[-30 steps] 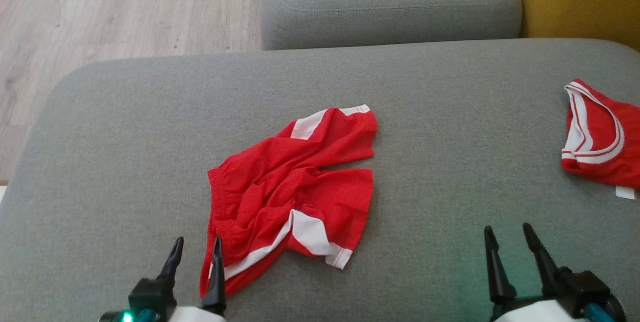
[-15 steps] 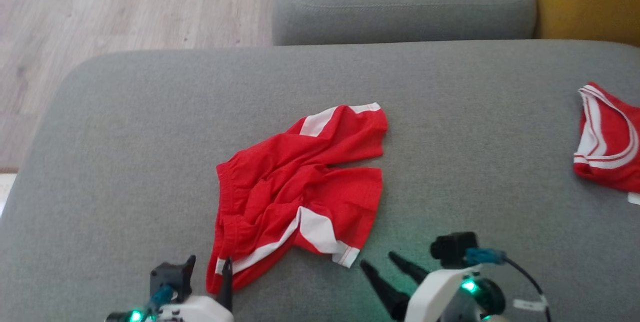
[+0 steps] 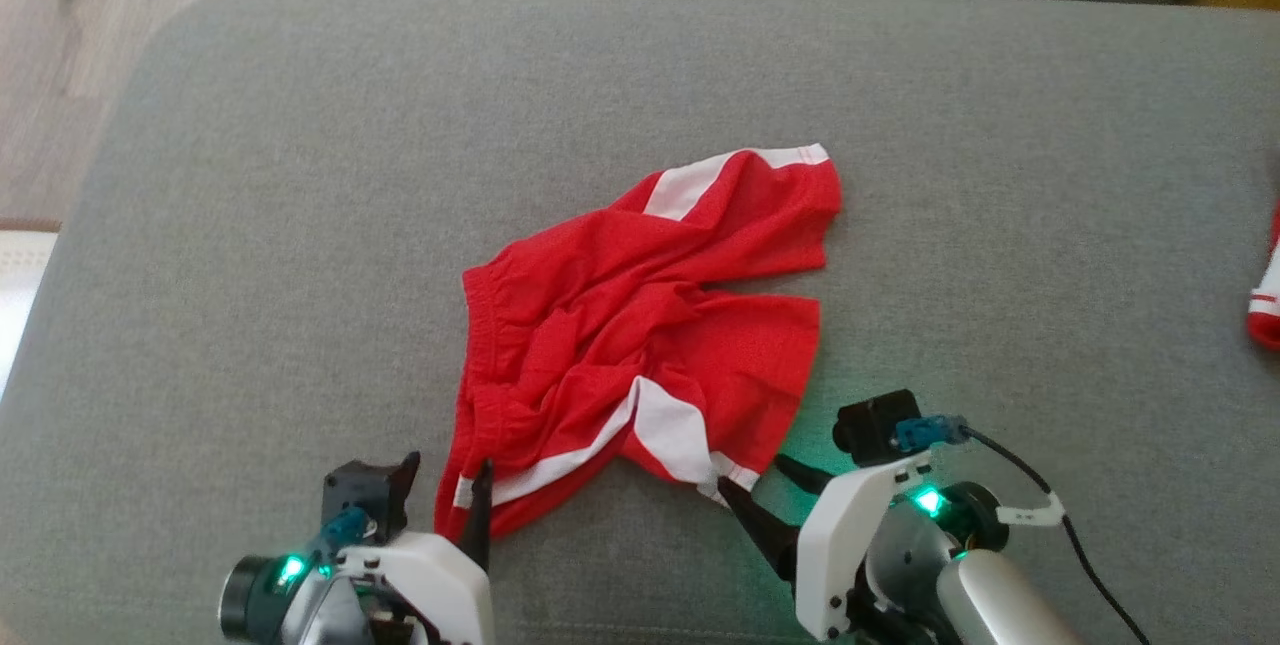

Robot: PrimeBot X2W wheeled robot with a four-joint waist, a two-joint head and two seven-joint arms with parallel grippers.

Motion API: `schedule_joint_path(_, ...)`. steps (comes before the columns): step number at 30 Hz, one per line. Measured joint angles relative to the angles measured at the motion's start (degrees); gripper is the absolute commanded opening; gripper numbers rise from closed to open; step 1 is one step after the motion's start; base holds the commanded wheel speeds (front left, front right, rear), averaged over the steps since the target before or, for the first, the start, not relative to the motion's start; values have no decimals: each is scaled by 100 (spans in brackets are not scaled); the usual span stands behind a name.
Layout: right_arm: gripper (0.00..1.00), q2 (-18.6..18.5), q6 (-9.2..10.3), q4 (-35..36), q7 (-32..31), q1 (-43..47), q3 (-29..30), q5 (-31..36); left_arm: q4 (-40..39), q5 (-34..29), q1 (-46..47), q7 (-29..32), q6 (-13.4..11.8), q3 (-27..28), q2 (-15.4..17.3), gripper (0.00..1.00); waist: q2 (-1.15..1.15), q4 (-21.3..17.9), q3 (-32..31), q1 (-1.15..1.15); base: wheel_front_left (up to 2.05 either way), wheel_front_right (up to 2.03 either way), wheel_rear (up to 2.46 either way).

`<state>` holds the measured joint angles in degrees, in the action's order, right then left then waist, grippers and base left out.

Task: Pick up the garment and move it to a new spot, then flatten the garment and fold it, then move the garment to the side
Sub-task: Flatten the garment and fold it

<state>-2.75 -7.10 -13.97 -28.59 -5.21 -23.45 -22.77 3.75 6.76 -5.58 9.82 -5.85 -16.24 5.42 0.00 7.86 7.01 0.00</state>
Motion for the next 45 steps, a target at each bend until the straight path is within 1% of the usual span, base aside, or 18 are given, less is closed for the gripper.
schedule_joint_path(4, 100, -1, 0, -130, -120, -31, -43, 168, 1, 65, 8, 25, 41, -60, -5, 100, 0, 57, 113, 0, 0, 0, 0)
schedule_joint_path(9, 100, -1, 0, -182, -125, -140, -110, 172, -4, 148, 42, 116, 132, -141, -7, 100, 0, 79, 179, 0, 0, 0, 0)
schedule_joint_path(16, 100, -1, 0, -263, -125, -287, -237, 179, -5, 256, 62, 230, 176, -166, -8, 100, 0, 73, 268, 0, 0, 0, 0)
schedule_joint_path(19, 91, -1, 0, -300, -125, -365, -281, 216, -3, 268, 127, 265, 175, -167, -5, 100, 0, 48, 309, 0, 0, 0, 0)
schedule_joint_path(22, 89, -1, 0, -311, -115, -390, -315, 209, -2, 298, 143, 292, 175, -171, -4, 100, 0, 19, 334, 0, 0, 0, 0)
schedule_joint_path(28, 90, -2, -1, -377, -63, -472, -367, 207, -23, 323, 127, 449, 148, -175, 3, 100, 0, -11, 359, 0, 0, 0, 0)
schedule_joint_path(31, 87, -2, -1, -391, -56, -482, -381, 201, -62, 359, 108, 498, 144, -175, 15, 100, 0, -11, 368, 0, 0, 0, 0)
schedule_joint_path(32, 86, -2, -1, -396, -56, -485, -382, 201, -82, 359, 104, 528, 129, -177, 21, 91, 0, -10, 371, 0, 0, 0, 0)
schedule_joint_path(33, 82, -2, -1, -402, -55, -486, -383, 201, -97, 360, 103, 532, 124, -178, 24, 84, 0, -7, 375, 0, 0, 0, 0)
schedule_joint_path(35, 71, -2, -1, -430, -55, -508, -385, 200, -148, 400, 95, 573, 123, -187, 40, 54, 0, 3, 384, 0, 0, 0, 0)
schedule_joint_path(37, 67, -5, -1, -439, -54, -521, -387, 200, -170, 410, 89, 586, 123, -191, 47, 42, 0, 8, 388, 0, 0, 0, 0)
schedule_joint_path(39, 58, -5, -1, -468, -38, -549, -413, 200, -181, 417, 77, 632, 123, -204, 68, 29, 0, 15, 388, 0, 0, 0, 0)
schedule_joint_path(40, 54, -5, -1, -493, -40, -578, -430, 200, -188, 417, 64, 678, 123, -208, 81, 21, 0, 15, 386, 0, 0, 0, 0)
schedule_joint_path(41, 44, -7, -1, -512, -40, -599, -447, 200, -194, 430, 42, 709, 127, -214, 98, 0, 0, 13, 385, 0, 0, 0, 0)
schedule_joint_path(42, 7, -7, 0, -520, -40, -605, -464, 200, -199, 463, 10, 733, 127, -216, 108, 0, 0, 9, 383, 0, 0, 0, 0)
schedule_joint_path(43, 0, -16, 0, -538, -42, -608, -544, 138, -203, 515, -43, 816, 136, -237, 129, 0, 0, -10, 372, 0, 0, 0, 0)
schedule_joint_path(45, 0, -18, 0, -560, -41, -600, -594, -42, -258, 591, -85, 856, 157, -247, 133, 0, 0, -41, 347, 0, 0, 0, 0)
